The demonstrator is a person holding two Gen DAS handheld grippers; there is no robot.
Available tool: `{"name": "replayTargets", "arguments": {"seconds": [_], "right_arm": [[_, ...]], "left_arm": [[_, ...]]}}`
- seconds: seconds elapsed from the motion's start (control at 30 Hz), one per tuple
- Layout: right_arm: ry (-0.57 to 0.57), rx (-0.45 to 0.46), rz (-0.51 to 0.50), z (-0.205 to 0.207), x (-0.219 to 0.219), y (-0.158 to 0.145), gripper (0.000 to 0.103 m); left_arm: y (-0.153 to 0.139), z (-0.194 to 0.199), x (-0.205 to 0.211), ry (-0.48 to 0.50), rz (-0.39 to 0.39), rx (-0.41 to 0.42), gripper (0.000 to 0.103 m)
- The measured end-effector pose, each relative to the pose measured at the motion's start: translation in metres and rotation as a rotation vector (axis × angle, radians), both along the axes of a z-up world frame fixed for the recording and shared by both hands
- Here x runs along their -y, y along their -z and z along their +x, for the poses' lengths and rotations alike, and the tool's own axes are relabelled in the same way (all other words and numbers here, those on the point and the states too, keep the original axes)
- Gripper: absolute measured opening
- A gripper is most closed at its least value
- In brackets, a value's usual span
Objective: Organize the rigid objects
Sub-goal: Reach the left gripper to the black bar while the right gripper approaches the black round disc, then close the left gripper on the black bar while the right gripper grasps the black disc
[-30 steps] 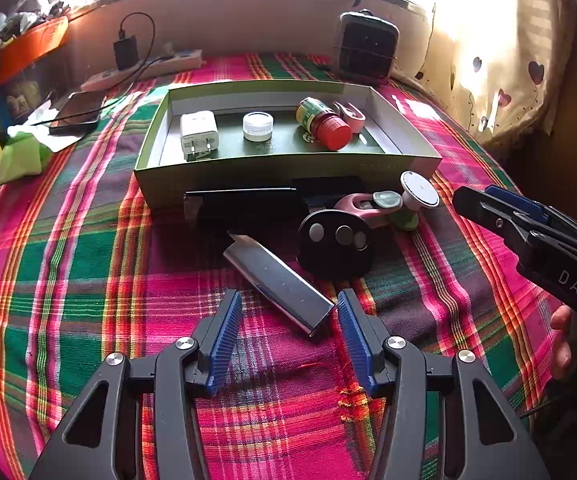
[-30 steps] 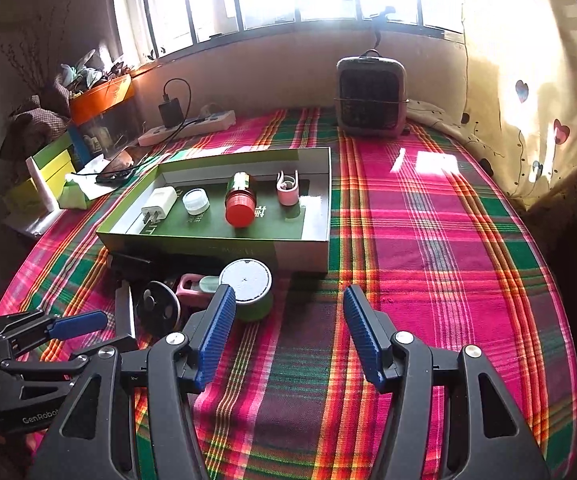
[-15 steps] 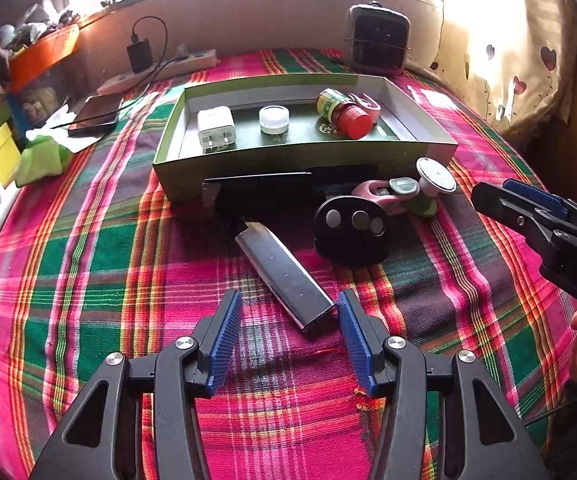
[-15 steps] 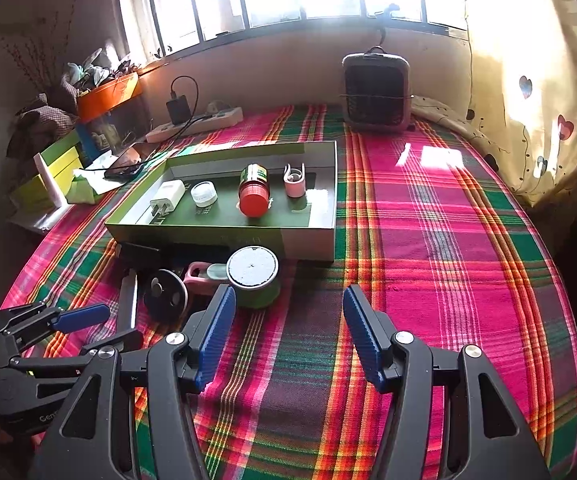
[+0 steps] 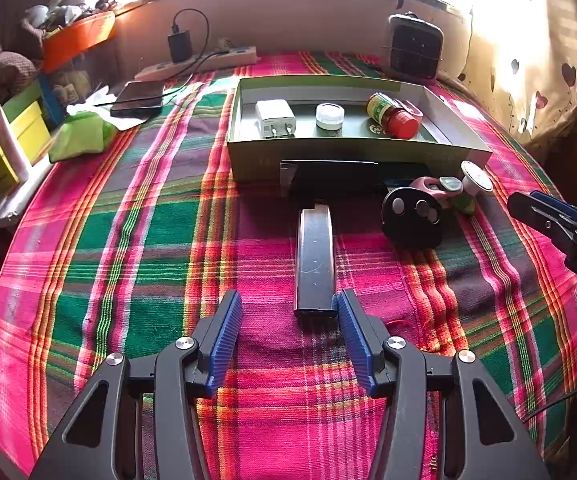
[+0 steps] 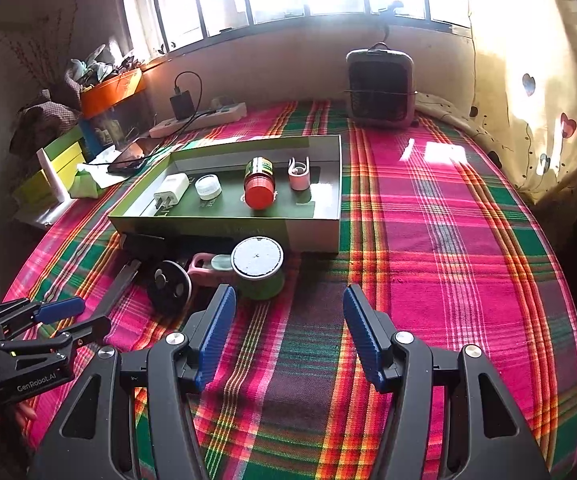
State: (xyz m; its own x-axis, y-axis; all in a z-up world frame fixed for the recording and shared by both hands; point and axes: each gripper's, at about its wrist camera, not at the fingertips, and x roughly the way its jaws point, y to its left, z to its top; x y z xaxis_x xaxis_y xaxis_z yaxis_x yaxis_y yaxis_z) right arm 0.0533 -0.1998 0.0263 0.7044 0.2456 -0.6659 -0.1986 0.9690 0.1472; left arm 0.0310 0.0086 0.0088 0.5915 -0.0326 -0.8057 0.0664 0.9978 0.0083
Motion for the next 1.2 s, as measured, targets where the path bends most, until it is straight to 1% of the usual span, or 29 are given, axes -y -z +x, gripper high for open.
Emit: {"name": "replayTargets", "arguments": {"seconds": [0.13,0.33,0.43,0.7,0.8,0.87,0.9,0.97,1.03,1.2], "right_arm": [[-0.002,-0.004,-0.009,0.000,-0.002,0.001,0.057],[-0.010,-0.014,-0.023,-0.002,-0.006,0.003,0.057],[-0.010,-0.018,-0.028,-0.003,-0.007,0.004,0.057],[-0.018,-0.029,-0.041,-0.002,-0.012,0.005,0.057],[-0.024,-0.033,-0.049,-0.002,-0.016,0.006,0.057],[-0.027,-0.034,-0.052,-0.003,-0.018,0.005,0.057],[-0.028,-0.034,-0.054,-0.003,-0.020,0.005,0.057],[-0.031,-0.035,-0.058,-0.003,-0.022,0.005,0.057],[-0.036,-0.038,-0.062,-0.003,-0.026,0.005,0.057],[-0.051,-0.044,-0.072,-0.003,-0.036,0.005,0.057]], "left_arm": [[0.000,0.005,-0.002,-0.002,-0.006,0.004,0.049],[0.001,0.020,0.006,0.019,0.018,0.011,0.049],[0.002,0.026,0.005,0.021,0.017,0.021,0.049],[0.003,0.028,0.002,0.042,0.012,0.035,0.048],[0.002,0.028,-0.001,0.037,0.006,0.038,0.043],[0.002,0.028,-0.005,0.029,-0.004,0.038,0.035],[0.001,0.028,-0.007,0.028,-0.012,0.038,0.034],[0.001,0.027,-0.012,0.017,-0.027,0.039,0.025],[0.001,0.027,-0.016,0.014,-0.043,0.040,0.022],[0.001,0.022,-0.025,0.010,-0.068,0.040,0.022]]}}
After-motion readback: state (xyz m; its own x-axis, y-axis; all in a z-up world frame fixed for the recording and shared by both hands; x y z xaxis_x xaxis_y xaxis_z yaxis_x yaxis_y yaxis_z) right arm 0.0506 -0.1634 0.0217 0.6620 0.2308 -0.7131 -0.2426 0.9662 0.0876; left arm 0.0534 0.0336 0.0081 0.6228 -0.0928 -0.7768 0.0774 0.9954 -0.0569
